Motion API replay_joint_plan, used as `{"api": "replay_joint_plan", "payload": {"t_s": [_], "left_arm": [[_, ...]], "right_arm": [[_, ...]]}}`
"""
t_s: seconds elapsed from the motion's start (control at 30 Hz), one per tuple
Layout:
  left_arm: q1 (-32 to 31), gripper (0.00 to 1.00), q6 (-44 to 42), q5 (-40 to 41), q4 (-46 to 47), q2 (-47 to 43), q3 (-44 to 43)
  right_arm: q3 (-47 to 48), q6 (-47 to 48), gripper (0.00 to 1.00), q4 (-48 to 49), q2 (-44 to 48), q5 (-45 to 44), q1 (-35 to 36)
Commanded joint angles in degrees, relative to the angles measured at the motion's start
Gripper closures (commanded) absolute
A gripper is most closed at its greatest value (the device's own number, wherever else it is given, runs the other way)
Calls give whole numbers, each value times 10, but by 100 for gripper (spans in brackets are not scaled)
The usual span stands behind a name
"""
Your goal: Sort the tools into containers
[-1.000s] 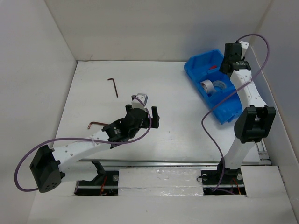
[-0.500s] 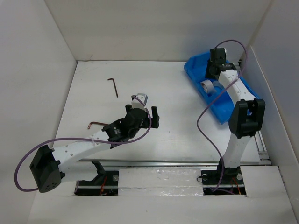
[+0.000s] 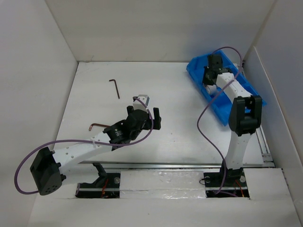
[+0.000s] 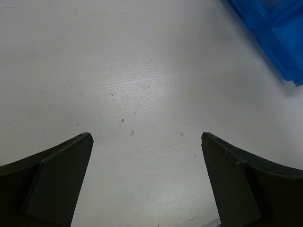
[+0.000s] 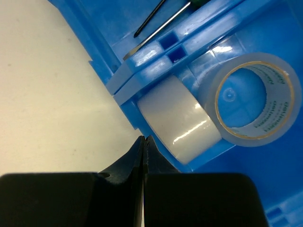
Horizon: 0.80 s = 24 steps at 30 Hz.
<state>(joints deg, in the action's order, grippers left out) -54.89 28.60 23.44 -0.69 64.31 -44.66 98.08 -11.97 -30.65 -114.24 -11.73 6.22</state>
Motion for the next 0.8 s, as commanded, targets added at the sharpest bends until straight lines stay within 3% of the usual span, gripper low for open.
{"api": "replay_joint_plan", "payload": {"t_s": [0.0,0.2,0.77], "left_arm": [[-1,1,4,13,9,-9,-1],[-1,1,4,16,9,-3,-2],[-1,1,5,27,9,6,-5]], "right_arm": [[11,-8,100,19,-34,-9,-6],[16,-24,100,18,-62,-30,-17],[17,-31,100,65,-30,-23,-33]]}}
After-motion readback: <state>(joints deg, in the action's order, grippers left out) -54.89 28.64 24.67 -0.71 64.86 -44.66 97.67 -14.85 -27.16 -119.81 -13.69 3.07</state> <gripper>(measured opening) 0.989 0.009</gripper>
